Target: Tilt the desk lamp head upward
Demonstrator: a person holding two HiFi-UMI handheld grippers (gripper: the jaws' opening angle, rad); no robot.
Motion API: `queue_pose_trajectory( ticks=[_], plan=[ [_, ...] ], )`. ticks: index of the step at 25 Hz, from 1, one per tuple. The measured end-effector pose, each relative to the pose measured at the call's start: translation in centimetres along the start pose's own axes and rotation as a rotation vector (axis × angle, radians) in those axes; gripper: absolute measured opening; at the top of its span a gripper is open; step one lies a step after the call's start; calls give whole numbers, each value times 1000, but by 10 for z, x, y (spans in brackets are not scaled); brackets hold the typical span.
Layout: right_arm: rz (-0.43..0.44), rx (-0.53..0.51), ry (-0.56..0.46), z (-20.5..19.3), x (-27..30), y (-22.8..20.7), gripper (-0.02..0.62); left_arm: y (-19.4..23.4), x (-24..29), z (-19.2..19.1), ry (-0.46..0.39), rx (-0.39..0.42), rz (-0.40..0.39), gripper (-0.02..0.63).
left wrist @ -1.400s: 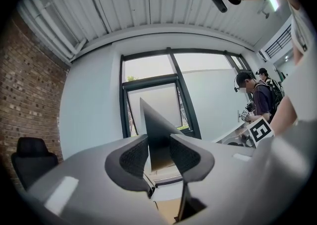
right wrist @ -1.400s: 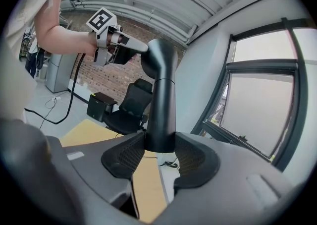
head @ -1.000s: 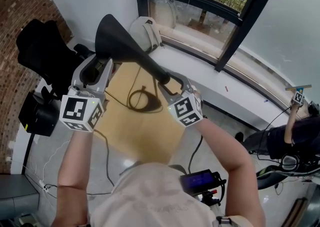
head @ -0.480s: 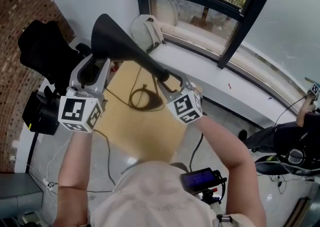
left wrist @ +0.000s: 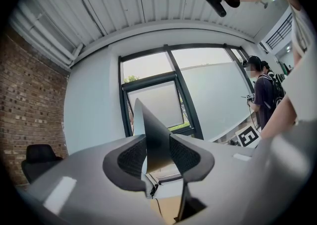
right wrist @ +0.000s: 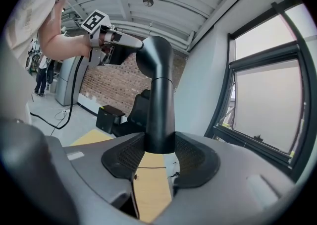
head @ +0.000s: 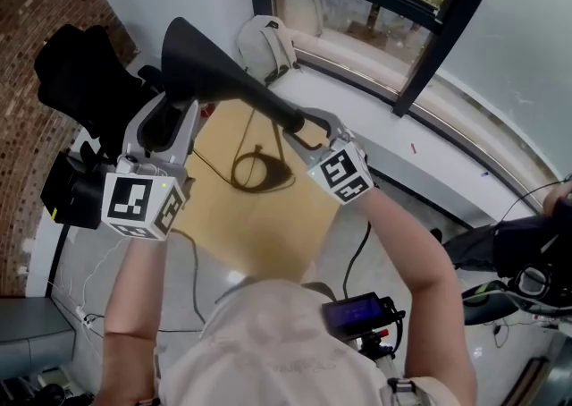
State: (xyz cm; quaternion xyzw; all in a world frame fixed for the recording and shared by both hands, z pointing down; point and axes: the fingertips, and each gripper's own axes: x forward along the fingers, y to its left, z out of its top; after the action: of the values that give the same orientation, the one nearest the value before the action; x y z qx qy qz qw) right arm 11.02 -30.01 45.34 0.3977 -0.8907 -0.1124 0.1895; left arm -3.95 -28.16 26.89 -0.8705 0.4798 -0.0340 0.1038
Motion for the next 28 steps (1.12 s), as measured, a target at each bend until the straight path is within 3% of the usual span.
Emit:
queue_pose_trajectory(
  ticks=[10,17,28],
  plan=[
    [58,-17,-27,7,3,4,201,-1,-19,6,-5,-31,28,129],
    [53,-89,-38,27,6,-2,209,6,-18,23,23,14,28,129],
    [96,-129,-49,19,-6,9,220,-9,-21,-1,23,-64,-5,130]
  ],
)
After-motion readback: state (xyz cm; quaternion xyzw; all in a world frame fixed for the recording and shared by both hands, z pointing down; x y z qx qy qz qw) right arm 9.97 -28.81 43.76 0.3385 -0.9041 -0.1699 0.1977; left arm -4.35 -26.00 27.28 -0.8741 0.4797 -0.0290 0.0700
